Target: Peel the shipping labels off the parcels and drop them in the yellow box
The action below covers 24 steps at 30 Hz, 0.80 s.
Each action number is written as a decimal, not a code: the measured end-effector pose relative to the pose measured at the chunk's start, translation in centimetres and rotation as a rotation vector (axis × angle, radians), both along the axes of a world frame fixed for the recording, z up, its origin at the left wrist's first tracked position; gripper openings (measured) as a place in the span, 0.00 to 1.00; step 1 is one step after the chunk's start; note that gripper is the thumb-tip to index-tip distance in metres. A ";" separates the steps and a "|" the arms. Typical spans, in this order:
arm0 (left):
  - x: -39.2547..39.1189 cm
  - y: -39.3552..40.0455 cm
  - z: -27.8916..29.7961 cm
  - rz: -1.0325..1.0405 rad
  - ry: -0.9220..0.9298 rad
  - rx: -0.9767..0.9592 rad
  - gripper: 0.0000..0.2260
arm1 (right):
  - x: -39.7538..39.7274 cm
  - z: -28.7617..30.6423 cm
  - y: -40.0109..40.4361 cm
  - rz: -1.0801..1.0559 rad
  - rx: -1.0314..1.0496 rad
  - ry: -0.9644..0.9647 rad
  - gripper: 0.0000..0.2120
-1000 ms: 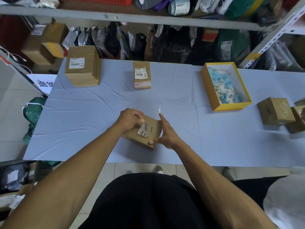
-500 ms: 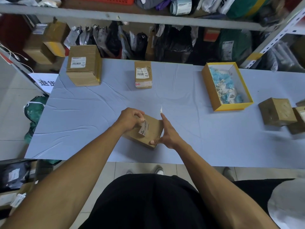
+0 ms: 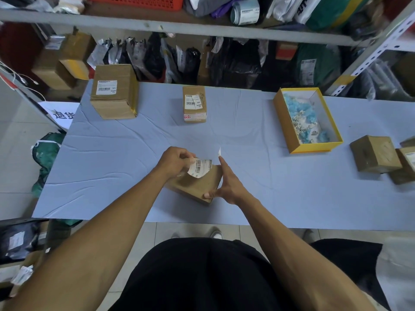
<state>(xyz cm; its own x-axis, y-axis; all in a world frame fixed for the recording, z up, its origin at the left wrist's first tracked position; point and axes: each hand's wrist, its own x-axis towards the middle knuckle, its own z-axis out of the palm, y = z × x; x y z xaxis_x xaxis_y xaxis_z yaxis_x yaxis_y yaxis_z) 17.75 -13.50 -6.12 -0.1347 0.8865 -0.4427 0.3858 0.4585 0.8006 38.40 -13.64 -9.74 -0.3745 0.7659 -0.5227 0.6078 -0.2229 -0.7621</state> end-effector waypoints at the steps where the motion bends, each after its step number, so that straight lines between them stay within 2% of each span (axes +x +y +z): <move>1: 0.0 0.0 -0.1 -0.003 0.009 -0.002 0.04 | 0.0 0.1 0.0 0.001 -0.001 -0.001 0.64; 6: -0.1 0.0 -0.6 -0.006 0.006 0.015 0.05 | 0.1 0.2 0.0 0.004 0.004 0.005 0.64; 9: -0.2 0.1 -0.5 0.003 0.000 -0.001 0.01 | 0.2 0.3 0.0 0.003 0.002 0.010 0.64; 12: -1.0 0.0 -0.4 0.064 -0.111 0.020 0.03 | 0.2 0.3 -0.1 0.014 0.008 -0.017 0.63; 15: -2.1 -0.6 -0.5 0.051 -0.095 0.108 0.18 | 0.2 0.5 -0.2 0.025 0.021 -0.031 0.63; 19: -3.1 -1.7 -1.0 -0.100 -0.027 0.052 0.44 | 0.4 0.8 0.1 0.069 0.025 -0.031 0.63; 24: -3.6 -3.1 -1.6 -0.134 -0.011 0.048 0.53 | 0.8 1.4 1.3 0.093 0.058 -0.094 0.62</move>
<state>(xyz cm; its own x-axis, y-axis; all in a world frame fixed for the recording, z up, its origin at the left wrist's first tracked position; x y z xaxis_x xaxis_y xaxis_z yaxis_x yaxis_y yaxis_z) 14.10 -16.56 -7.68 -0.0090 0.9162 -0.4006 0.4320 0.3648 0.8248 39.18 -12.30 -8.39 -0.3964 0.7600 -0.5150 0.6934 -0.1198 -0.7105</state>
